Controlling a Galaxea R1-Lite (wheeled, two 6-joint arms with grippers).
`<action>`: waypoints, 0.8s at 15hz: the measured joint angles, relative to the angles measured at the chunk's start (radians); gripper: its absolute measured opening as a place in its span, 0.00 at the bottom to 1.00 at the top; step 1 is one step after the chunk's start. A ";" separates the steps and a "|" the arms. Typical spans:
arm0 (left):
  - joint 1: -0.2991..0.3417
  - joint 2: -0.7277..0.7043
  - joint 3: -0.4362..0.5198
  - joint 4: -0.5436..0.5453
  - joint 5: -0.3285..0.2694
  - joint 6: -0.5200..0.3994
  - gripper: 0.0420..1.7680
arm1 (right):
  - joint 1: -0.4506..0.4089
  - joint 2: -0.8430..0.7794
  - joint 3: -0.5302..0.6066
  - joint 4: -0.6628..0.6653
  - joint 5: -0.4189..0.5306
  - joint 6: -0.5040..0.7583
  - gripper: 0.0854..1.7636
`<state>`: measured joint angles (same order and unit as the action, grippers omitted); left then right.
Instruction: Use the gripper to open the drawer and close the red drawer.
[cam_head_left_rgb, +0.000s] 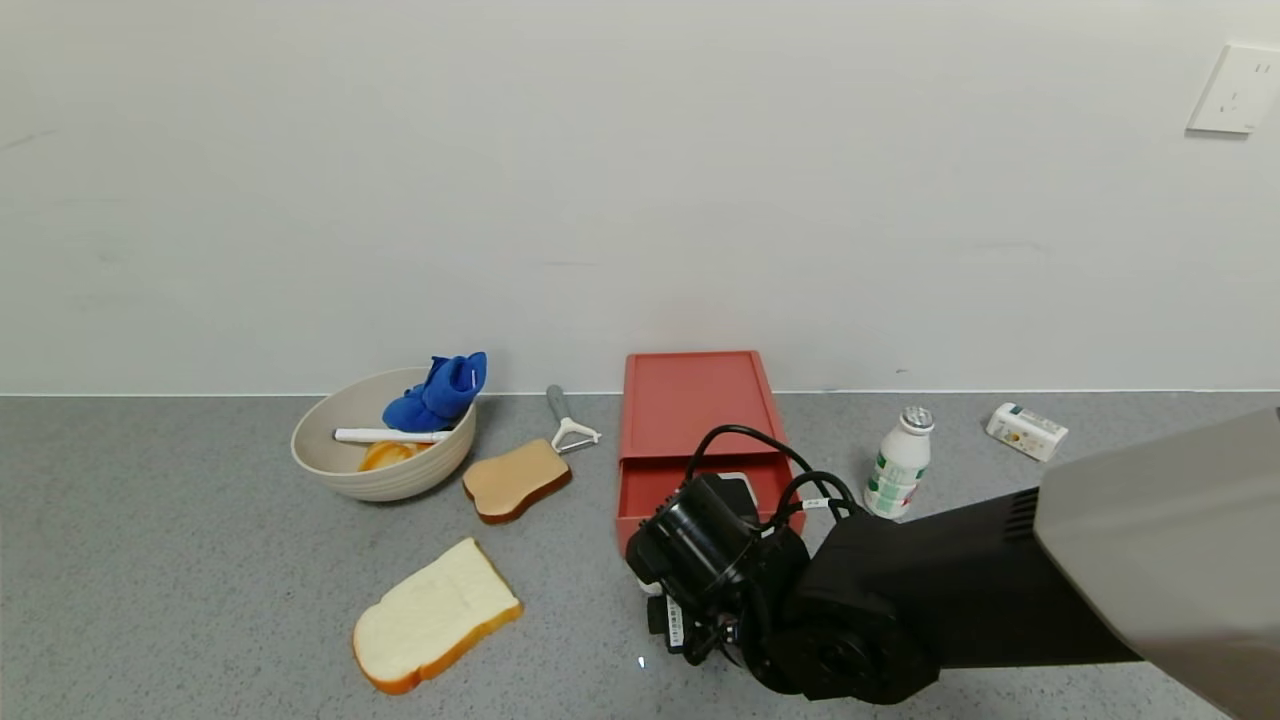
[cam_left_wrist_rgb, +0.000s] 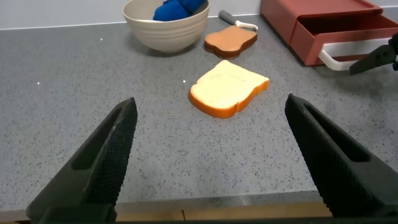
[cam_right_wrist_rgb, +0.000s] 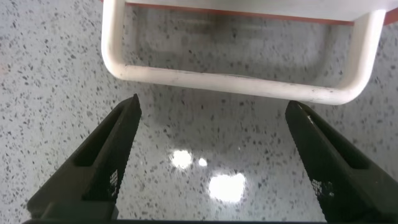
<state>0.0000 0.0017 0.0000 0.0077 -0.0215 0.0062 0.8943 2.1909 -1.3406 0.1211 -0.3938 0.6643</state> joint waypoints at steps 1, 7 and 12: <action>0.000 0.000 0.000 0.000 0.000 0.000 0.97 | -0.010 0.007 -0.002 -0.012 0.000 -0.012 0.97; 0.000 0.000 0.000 0.000 0.000 0.000 0.97 | -0.058 0.034 -0.016 -0.114 0.002 -0.091 0.97; 0.000 0.000 0.000 0.000 0.000 0.000 0.97 | -0.101 0.061 -0.034 -0.200 0.004 -0.144 0.97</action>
<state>0.0000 0.0017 0.0000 0.0077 -0.0215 0.0057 0.7936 2.2519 -1.3743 -0.0787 -0.3896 0.5200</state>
